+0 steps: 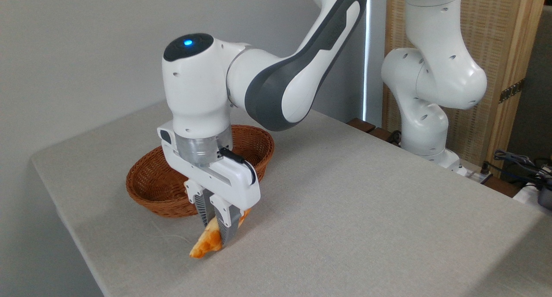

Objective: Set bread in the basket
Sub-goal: 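Lift the held bread and carry it over the basket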

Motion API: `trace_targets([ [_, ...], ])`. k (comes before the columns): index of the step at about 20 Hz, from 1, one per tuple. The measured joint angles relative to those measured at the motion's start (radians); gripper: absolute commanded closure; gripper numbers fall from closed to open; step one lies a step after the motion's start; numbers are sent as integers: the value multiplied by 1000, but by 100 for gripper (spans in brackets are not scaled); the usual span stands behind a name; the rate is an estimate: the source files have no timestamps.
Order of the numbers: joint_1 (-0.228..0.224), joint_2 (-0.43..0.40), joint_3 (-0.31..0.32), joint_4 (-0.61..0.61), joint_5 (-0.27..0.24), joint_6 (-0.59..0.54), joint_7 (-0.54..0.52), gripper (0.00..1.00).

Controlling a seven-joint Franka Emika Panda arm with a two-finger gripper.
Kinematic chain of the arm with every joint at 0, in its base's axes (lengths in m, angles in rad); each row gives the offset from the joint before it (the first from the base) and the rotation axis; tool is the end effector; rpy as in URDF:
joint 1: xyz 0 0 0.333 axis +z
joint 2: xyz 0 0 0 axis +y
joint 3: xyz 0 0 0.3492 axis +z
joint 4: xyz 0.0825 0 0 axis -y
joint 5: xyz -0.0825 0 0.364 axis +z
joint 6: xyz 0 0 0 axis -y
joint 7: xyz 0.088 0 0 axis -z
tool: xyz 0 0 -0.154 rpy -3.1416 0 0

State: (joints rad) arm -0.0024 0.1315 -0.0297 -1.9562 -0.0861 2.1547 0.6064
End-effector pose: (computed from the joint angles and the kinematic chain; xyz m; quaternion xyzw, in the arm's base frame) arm 0.5825 -0.0251 0.4128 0.9551 -0.2918 0.0430 0.0276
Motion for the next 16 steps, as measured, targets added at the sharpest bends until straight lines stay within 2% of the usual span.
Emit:
trace_targets([
  [5,5,-4,13,68,0,0,0,63],
  [9,4,-23,10,118,-75,-2,0,63],
  [11,1,-55,3,127,-94,-39,0,63],
  [14,-4,-100,-59,130,-127,-121,0,62],
  [16,-7,-103,-128,130,-131,-127,-6,55],
])
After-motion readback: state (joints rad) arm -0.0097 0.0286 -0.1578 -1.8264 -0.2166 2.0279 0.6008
